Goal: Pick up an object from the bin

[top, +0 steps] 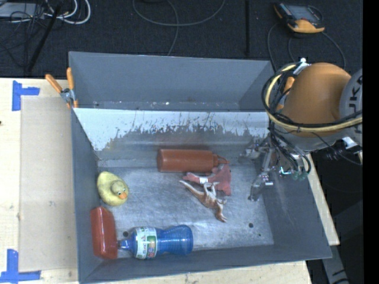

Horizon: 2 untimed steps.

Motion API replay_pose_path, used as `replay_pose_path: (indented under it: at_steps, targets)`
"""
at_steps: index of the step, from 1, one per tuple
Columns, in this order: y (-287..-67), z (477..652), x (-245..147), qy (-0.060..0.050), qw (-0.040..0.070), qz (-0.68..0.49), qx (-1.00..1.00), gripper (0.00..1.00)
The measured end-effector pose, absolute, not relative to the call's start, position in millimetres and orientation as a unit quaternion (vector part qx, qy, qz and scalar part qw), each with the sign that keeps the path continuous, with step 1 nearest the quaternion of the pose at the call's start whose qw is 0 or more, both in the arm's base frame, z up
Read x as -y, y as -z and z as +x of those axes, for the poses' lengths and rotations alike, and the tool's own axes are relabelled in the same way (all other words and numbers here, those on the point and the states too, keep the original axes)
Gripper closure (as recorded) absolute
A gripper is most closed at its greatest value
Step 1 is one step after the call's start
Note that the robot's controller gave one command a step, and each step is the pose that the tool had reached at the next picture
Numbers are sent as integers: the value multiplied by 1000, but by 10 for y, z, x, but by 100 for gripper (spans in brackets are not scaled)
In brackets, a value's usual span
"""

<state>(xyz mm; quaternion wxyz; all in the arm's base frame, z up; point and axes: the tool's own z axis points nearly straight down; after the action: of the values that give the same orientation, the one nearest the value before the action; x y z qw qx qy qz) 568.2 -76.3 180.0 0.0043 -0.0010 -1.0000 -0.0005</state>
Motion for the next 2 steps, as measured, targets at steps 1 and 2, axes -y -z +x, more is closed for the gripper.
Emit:
replay_pose_path:
  at_steps: [1, 2]
  targets:
    - [-1842, 5700, 761, 0, 1, 0, 1000, 0]
    - [-1397, 5639, 401, -1, -3, 18, 1000, 0]
